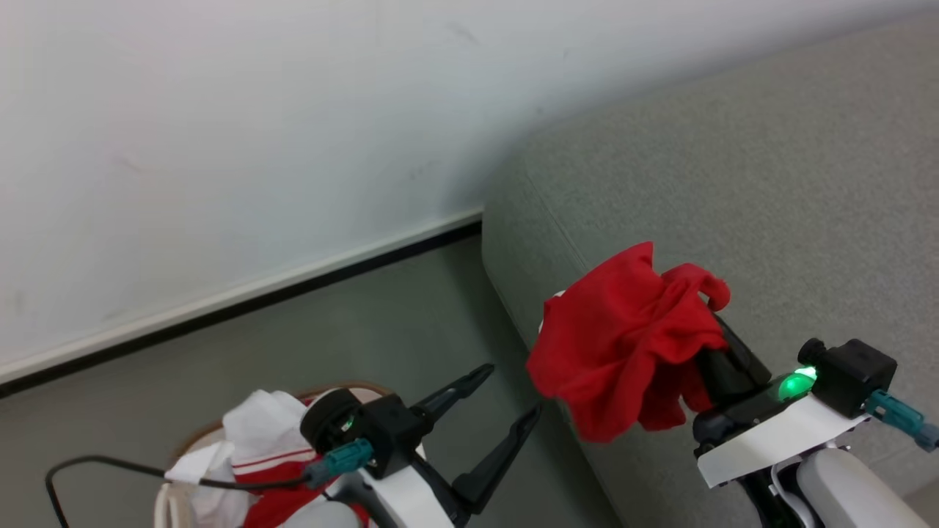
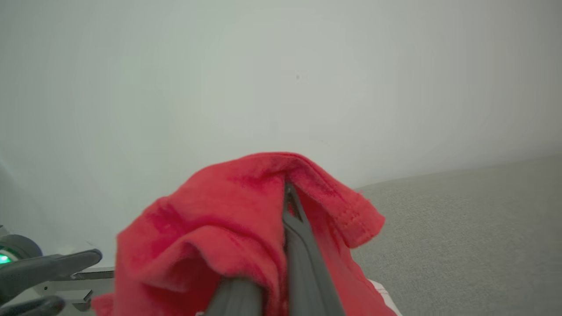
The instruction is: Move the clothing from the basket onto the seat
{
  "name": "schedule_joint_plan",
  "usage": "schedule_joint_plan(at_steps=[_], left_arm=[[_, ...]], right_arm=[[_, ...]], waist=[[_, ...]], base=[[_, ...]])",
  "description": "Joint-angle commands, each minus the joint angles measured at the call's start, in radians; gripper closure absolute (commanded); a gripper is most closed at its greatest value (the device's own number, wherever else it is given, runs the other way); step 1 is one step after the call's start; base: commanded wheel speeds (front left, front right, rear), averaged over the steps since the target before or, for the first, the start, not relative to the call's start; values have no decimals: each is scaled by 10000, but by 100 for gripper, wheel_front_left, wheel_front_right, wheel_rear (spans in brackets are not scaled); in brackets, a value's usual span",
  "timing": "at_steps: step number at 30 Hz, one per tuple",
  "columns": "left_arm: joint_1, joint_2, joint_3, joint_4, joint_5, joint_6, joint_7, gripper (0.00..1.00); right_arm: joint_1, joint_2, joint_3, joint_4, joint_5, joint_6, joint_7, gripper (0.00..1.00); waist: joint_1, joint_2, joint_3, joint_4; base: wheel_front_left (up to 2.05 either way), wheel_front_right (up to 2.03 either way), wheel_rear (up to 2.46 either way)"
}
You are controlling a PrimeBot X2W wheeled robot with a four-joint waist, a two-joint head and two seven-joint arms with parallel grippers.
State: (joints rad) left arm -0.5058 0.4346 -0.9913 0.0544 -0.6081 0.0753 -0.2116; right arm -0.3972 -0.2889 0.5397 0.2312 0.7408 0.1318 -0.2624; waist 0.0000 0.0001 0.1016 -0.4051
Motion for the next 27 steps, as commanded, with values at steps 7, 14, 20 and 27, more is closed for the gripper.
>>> schedule_joint_plan(at_steps=[7,14,20,27], left_arm=[[-1051,345,75,-336,416,-238,452,0],[-2889,493,248,-749,1034,-766,970,0],[-4457,155,348,-800,1547,-1161,1067,0],[-5440,-455,424,-836,1976,-1211,678,0]], right_arm=[[-855,469,-1702,363,-1086,-21,-37,100],[-2976,662,-4214,1265,-2022,-21,-37,100],[-5391,198,-6358,2773,-2885,-21,135,100],[-7836,-653,-9333,4396,-4944,-21,330,100]], waist=[[0,-1,1938,17],[0,-1,4276,1031],[0,-1,5767,1813],[0,-1,6854,2754]], base=[[0,0,0],[0,0,0],[0,0,0],[0,0,0]])
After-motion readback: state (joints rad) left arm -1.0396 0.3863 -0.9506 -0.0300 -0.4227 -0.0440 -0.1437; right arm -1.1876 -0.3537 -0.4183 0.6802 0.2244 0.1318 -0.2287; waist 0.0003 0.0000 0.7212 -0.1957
